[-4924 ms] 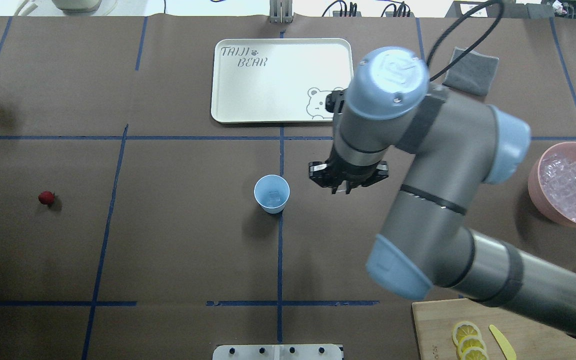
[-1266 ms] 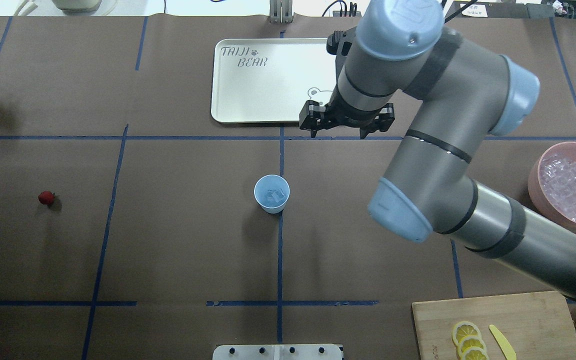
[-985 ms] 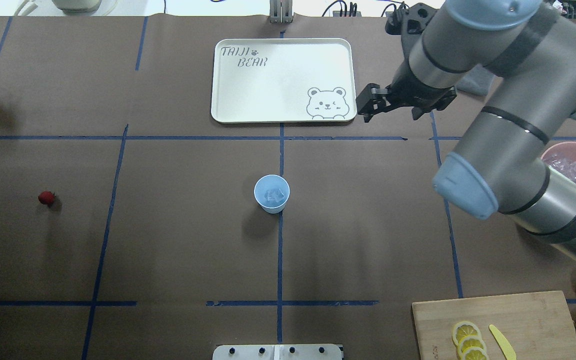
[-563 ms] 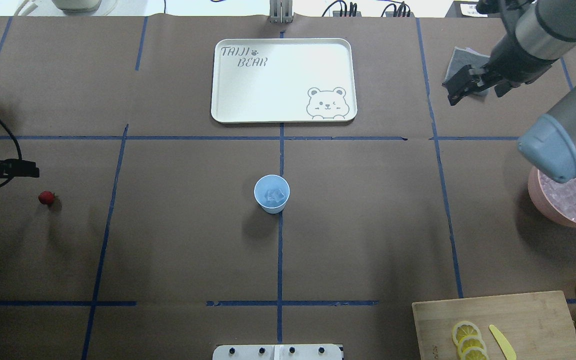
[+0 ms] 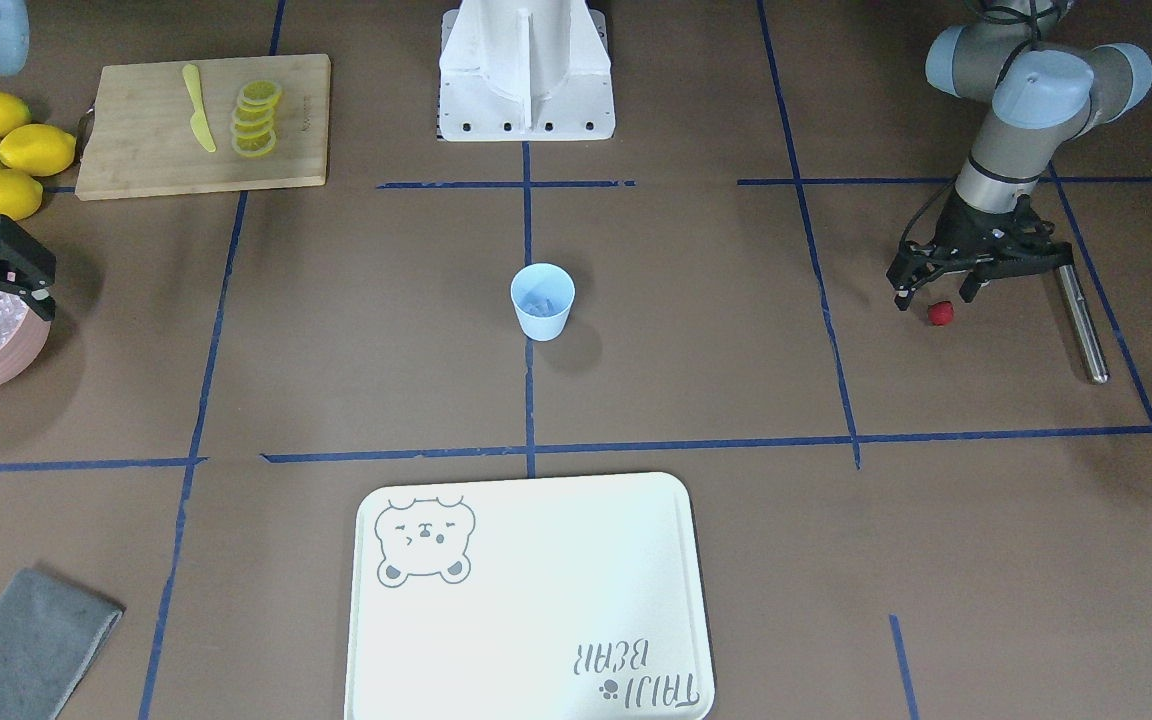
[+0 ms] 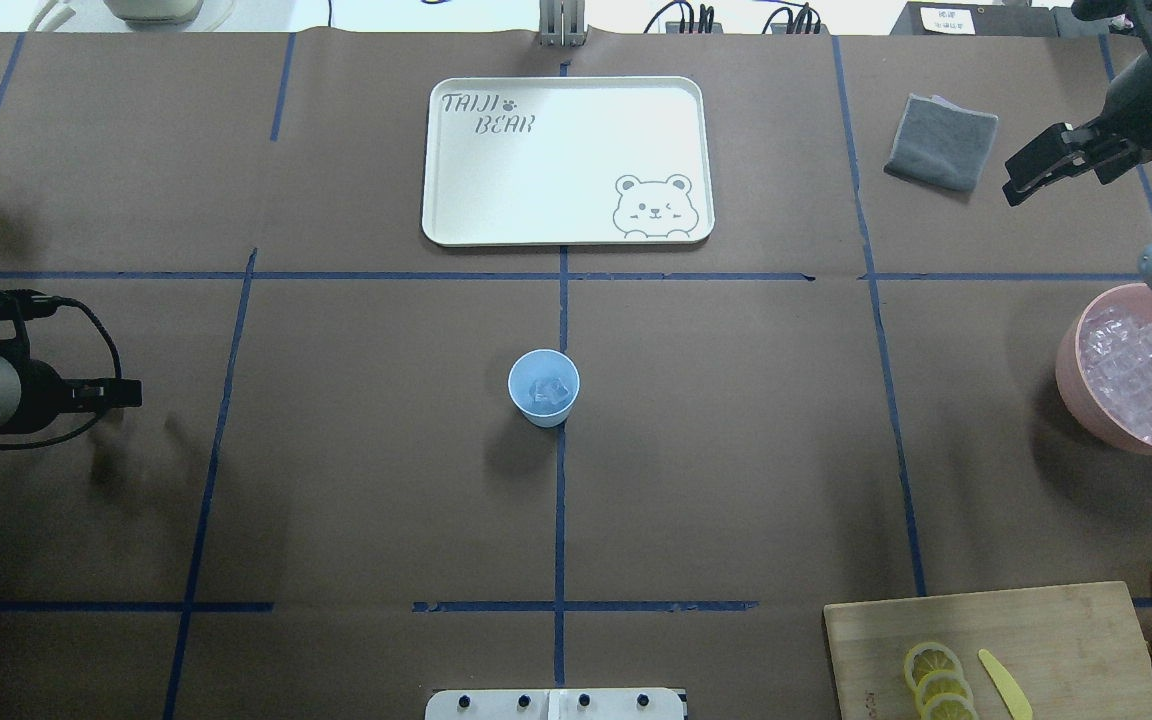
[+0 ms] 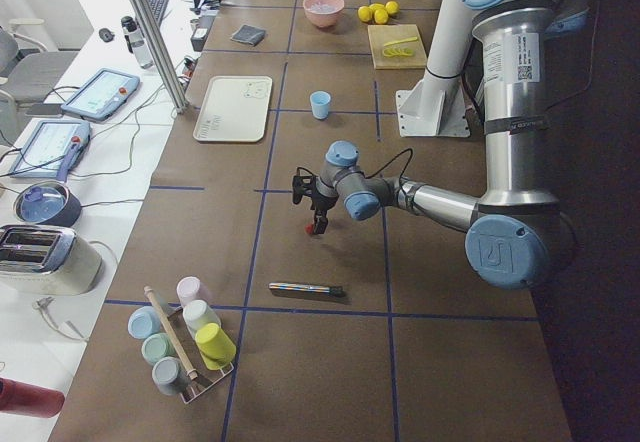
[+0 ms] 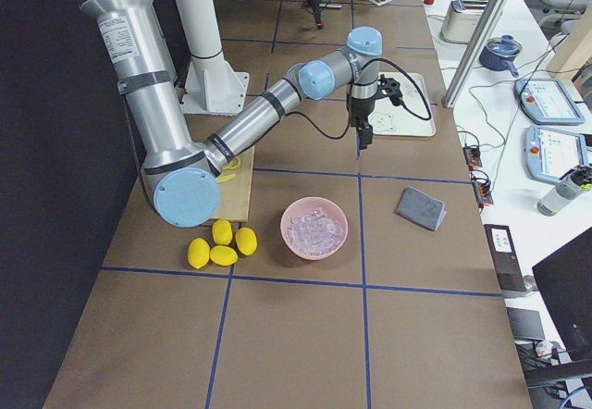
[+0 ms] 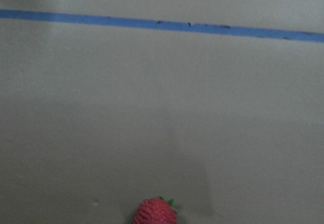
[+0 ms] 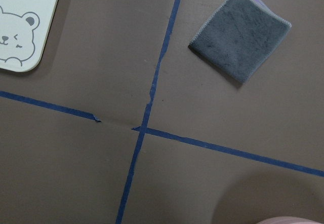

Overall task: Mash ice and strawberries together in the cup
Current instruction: 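Raise the right gripper from the cup while the left gripper reaches the strawberry, then close the left gripper on the red strawberry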

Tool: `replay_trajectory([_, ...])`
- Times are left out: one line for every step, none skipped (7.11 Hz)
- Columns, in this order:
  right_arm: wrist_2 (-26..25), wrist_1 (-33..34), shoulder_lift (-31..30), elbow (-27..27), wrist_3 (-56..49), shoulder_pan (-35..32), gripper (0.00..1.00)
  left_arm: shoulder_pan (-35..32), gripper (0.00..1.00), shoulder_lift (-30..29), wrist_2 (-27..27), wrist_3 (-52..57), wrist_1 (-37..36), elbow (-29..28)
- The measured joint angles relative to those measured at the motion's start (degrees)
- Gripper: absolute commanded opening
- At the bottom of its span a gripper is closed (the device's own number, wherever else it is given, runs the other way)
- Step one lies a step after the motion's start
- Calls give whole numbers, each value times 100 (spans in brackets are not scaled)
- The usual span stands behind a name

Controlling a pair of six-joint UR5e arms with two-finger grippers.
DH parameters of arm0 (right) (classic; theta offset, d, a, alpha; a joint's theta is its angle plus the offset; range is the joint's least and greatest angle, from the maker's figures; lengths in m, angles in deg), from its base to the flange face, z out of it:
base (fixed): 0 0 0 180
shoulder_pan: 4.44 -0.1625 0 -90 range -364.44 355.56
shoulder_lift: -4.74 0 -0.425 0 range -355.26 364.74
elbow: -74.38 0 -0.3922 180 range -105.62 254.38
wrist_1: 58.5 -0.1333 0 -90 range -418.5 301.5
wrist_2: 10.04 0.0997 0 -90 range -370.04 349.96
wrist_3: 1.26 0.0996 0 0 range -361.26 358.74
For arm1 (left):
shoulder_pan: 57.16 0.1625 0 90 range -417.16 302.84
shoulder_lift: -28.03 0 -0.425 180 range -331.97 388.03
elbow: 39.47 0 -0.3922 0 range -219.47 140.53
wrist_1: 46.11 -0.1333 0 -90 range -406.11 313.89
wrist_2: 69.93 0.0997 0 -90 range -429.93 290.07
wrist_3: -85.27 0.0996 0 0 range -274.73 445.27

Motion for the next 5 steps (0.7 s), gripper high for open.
replay_trajectory([4, -9, -9, 1, -3, -4, 99, 20, 92, -17, 5, 3, 3, -66])
replay_trajectory([5, -14, -11, 1, -1, -10, 99, 17, 89, -38, 5, 11, 6, -118])
replay_trajectory([5, -16, -13, 1, 5, -11, 99, 7, 88, -44, 1, 18, 8, -142])
replay_trajectory([5, -16, -13, 1, 13, -10, 99, -8, 88, -36, -9, 26, 8, -146])
replay_trajectory([5, -16, -14, 2, 19, -9, 99, -20, 86, -21, -23, 32, 11, -144])
